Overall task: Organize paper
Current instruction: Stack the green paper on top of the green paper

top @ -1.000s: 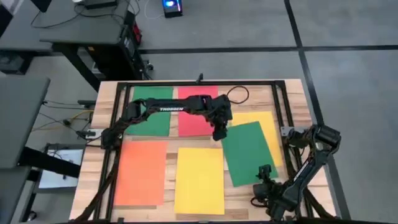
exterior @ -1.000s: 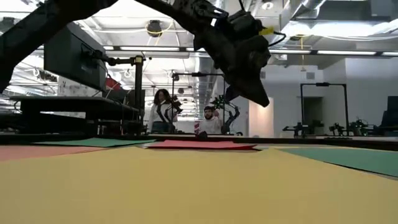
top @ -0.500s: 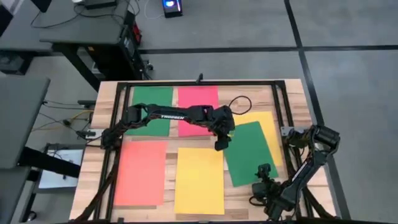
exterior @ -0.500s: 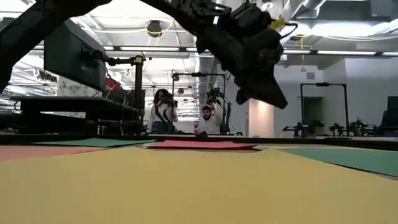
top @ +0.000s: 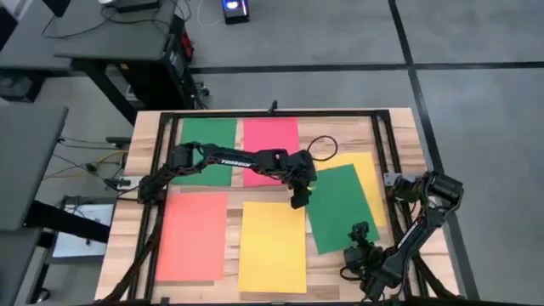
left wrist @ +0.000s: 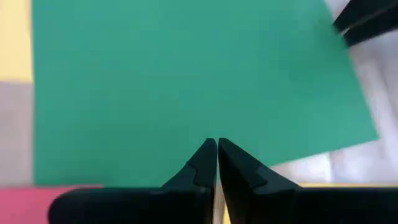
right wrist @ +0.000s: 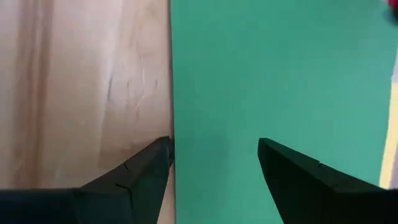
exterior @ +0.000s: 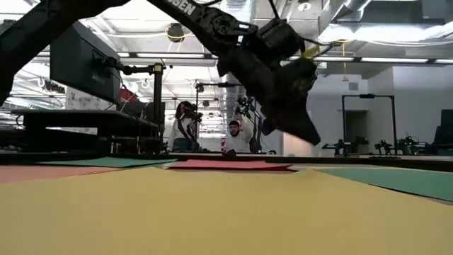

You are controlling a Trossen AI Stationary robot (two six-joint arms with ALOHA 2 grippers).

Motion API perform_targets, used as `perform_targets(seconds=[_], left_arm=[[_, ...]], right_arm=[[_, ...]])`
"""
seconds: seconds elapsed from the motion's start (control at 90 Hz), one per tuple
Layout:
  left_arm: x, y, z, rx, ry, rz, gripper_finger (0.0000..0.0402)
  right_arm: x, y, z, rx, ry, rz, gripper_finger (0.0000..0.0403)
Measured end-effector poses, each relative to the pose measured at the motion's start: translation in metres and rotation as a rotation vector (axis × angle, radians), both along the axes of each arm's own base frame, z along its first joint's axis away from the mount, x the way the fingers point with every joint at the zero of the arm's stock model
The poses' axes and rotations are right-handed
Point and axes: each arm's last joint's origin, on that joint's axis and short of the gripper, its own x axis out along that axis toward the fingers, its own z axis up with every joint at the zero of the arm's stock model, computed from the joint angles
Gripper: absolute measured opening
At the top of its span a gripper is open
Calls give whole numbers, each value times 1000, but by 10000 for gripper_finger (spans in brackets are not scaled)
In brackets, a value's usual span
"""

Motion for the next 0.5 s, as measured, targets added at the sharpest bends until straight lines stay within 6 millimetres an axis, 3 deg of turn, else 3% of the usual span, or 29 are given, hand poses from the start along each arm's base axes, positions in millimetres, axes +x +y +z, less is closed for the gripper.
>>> perform_targets(seconds=[0.5], left_arm=[[-8,-12,-26,6,17,15,0]], right_arm=[[1,-1,5,-45,-16,-21,235]])
